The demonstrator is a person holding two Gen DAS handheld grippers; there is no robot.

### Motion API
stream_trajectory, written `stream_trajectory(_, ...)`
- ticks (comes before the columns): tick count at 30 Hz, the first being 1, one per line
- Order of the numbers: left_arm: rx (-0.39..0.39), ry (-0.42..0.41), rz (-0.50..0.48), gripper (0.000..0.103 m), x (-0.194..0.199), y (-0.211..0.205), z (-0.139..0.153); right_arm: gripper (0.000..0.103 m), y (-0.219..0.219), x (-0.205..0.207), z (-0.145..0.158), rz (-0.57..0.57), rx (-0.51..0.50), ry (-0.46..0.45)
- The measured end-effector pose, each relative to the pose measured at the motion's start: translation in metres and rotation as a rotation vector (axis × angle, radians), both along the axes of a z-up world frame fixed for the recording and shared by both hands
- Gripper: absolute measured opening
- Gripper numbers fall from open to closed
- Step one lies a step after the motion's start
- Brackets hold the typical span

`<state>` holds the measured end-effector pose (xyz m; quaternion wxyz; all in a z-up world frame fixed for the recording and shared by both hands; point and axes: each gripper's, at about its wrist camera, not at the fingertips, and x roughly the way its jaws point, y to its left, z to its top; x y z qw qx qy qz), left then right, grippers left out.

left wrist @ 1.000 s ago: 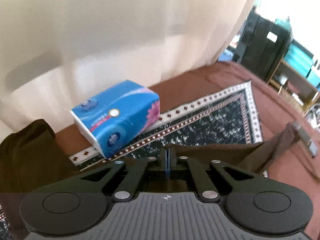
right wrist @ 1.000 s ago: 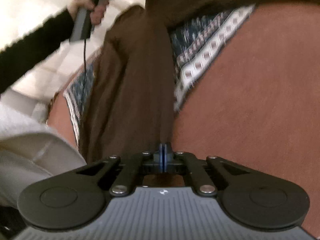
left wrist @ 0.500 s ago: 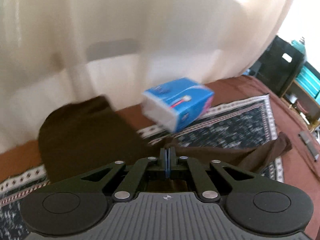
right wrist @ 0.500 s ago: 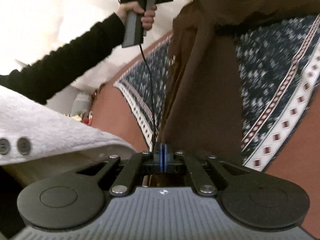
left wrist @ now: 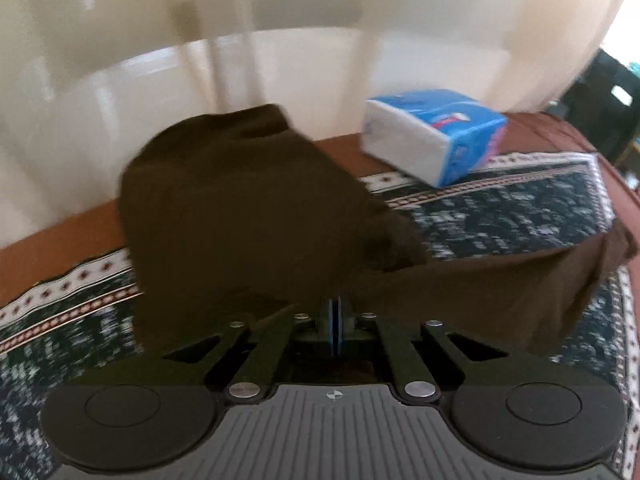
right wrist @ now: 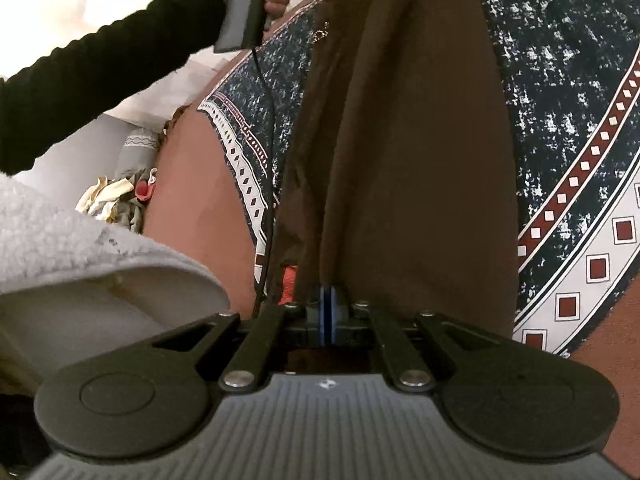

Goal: Fold clothes

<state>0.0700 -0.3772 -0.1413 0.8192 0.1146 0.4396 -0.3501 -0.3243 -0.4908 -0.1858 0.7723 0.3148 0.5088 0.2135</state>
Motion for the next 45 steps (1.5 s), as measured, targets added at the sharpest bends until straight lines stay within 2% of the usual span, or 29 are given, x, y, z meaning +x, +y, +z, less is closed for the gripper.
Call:
stream_trajectory(1,-0.002,-0.001,0.028,0.022,0.002,0.005,0.002,0.012,-0.002,-0.002,0.004,0.009,0.001,-0.003)
stream_trajectory(3,-0.021,0.0,0.073,0.022,0.005,0.016,0.012,0.02,-0.008,-0.007,0.015,0.024,-0.001,-0.013)
stream_trajectory(5,-0.068,-0.018,0.075,0.023,-0.001,0.03,0.034,0.024,-0.015,-0.015,0.028,0.035,-0.008,-0.026)
stream_trajectory(8,-0.129,0.009,-0.035,0.023,-0.03,0.04,0.063,0.025,-0.033,-0.03,0.045,-0.003,-0.042,-0.05)
stream_trajectory(10,-0.122,0.033,-0.141,0.023,-0.061,0.037,0.071,0.025,-0.044,-0.037,0.049,-0.037,-0.052,-0.055)
stream_trajectory(12,-0.125,0.074,-0.232,0.024,-0.095,0.035,0.066,0.025,-0.043,-0.036,0.039,-0.046,-0.06,-0.034)
stream_trajectory(14,-0.099,0.088,-0.281,0.027,-0.125,0.031,0.054,0.025,-0.04,-0.034,0.027,-0.046,-0.066,-0.01)
stream_trajectory(16,-0.068,0.085,-0.279,0.03,-0.142,0.029,0.037,0.025,-0.033,-0.029,0.015,-0.037,-0.072,0.015)
stream_trajectory(20,-0.011,0.158,-0.21,0.03,-0.144,0.027,-0.004,0.024,-0.027,-0.029,-0.003,-0.013,-0.056,0.044)
stream_trajectory(21,-0.007,0.146,-0.21,0.029,-0.145,0.029,-0.012,0.023,-0.028,-0.029,-0.005,-0.018,-0.042,0.045)
stream_trajectory(22,-0.041,0.135,-0.216,0.029,-0.144,0.033,-0.014,0.024,-0.028,-0.028,-0.007,-0.022,-0.033,0.049)
stream_trajectory(24,-0.043,0.184,-0.178,0.03,-0.136,0.033,-0.009,0.024,-0.028,-0.027,-0.006,-0.021,-0.023,0.058)
stream_trajectory(26,-0.065,0.169,-0.152,0.032,-0.132,0.034,0.006,0.027,-0.041,-0.019,0.01,-0.039,-0.051,0.011)
stream_trajectory(27,-0.077,0.131,-0.146,0.035,-0.133,0.034,0.016,0.027,-0.047,-0.016,0.018,-0.049,-0.065,-0.013)
stream_trajectory(28,-0.09,0.091,-0.139,0.044,-0.133,0.034,0.027,0.029,-0.053,-0.012,0.027,-0.059,-0.081,-0.038)
stream_trajectory(29,-0.099,0.064,-0.133,0.049,-0.132,0.032,0.034,0.031,-0.068,-0.003,0.038,-0.092,-0.134,-0.08)
stream_trajectory(31,-0.115,0.02,-0.13,0.05,-0.132,0.024,0.045,0.041,-0.097,0.014,0.06,-0.157,-0.241,-0.164)
stream_trajectory(32,-0.105,0.003,-0.129,0.053,-0.134,0.016,0.045,0.049,-0.103,0.027,0.064,-0.181,-0.298,-0.197)
stream_trajectory(34,-0.084,-0.032,-0.127,0.058,-0.138,0.002,0.043,0.054,-0.135,0.053,0.075,-0.222,-0.424,-0.24)
stream_trajectory(37,-0.047,-0.068,-0.114,0.066,-0.142,-0.018,0.039,0.057,-0.164,0.097,0.078,-0.293,-0.57,-0.251)
stream_trajectory(39,-0.032,-0.038,-0.095,0.065,-0.141,-0.026,0.031,0.057,-0.191,0.12,0.069,-0.331,-0.609,-0.233)
stream_trajectory(42,0.006,-0.004,-0.052,0.065,-0.136,-0.033,0.012,0.058,-0.211,0.158,0.049,-0.353,-0.6,-0.173)
stream_trajectory(45,0.017,0.005,-0.041,0.065,-0.133,-0.033,0.007,0.058,-0.235,0.17,0.033,-0.321,-0.61,-0.155)
